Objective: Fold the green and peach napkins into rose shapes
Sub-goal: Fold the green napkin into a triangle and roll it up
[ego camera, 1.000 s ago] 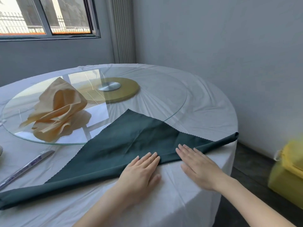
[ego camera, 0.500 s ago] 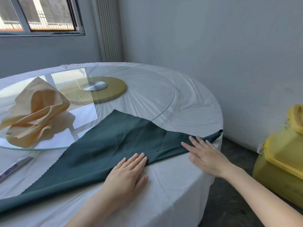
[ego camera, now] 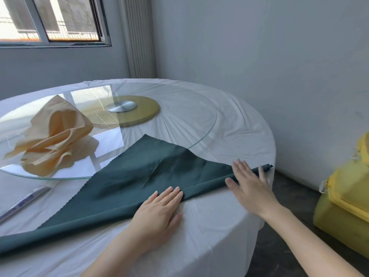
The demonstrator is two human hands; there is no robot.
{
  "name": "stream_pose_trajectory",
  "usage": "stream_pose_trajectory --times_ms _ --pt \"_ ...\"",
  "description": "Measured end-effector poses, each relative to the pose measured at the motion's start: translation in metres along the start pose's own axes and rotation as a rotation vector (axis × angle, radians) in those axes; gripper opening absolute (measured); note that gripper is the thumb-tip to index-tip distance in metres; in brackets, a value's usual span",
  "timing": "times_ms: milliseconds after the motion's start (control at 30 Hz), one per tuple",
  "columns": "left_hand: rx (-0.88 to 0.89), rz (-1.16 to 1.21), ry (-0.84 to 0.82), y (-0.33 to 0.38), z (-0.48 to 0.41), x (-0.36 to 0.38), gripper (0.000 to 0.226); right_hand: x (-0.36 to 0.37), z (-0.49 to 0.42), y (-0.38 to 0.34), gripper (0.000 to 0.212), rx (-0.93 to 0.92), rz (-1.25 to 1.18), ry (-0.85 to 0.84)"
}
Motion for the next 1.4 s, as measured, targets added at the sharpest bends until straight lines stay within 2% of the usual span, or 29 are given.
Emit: stream_pose_trajectory --times_ms 100,200,300,467,567,700,867,1100,1267,1400 --pt "0.008 -0.027 0.015 0.002 0.001 -0.001 0.080 -0.008 0.011 -0.068 0.107 -0.234 -0.099 0.027" --pt "0.010 -0.022 0.007 0.003 0.000 0.001 0.081 -0.003 0.014 -0.115 0.108 -0.375 -0.240 -0.019" --pt "-0.020 0.016 0.006 0.007 0.006 -0.005 0.075 0.005 0.013 -0.131 0.117 -0.398 -0.204 -0.043" --pt "-0.130 -0.105 0.066 -0.008 0.044 -0.015 0.055 0.004 0.016 -0.133 0.118 -0.387 -0.062 -0.065" --pt "-0.156 -0.124 0.079 -0.018 0.057 -0.012 0.056 0.000 0.017 -0.142 0.119 -0.391 -0.043 -0.060" --pt "-0.224 -0.091 0.087 -0.021 0.058 -0.018 0.056 -0.004 0.023 -0.173 0.118 -0.503 0.003 -0.025" --pt "-0.199 -0.060 0.053 -0.044 0.078 -0.031 0.084 0.001 0.025 -0.180 0.119 -0.530 -0.012 -0.067" --pt "-0.302 -0.088 0.002 -0.085 0.130 -0.053 0.084 0.003 0.026 -0.180 0.112 -0.539 -0.003 -0.091" --pt "-0.351 -0.032 0.026 -0.103 0.152 -0.062 0.087 0.004 0.027 -0.180 0.096 -0.538 0.016 -0.082" --pt "-0.372 -0.039 0.039 -0.112 0.162 -0.067 0.094 0.004 0.027 -0.179 0.104 -0.529 0.014 -0.082"
Point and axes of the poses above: each hand's wrist, its own z-axis away from the middle knuckle, its own x-axis out of the palm, y = z × x, the point moved 6 cm from there along -z, towards the middle knuckle, and after that the axes turned 15 degrees about z, right-handed, at the moved point
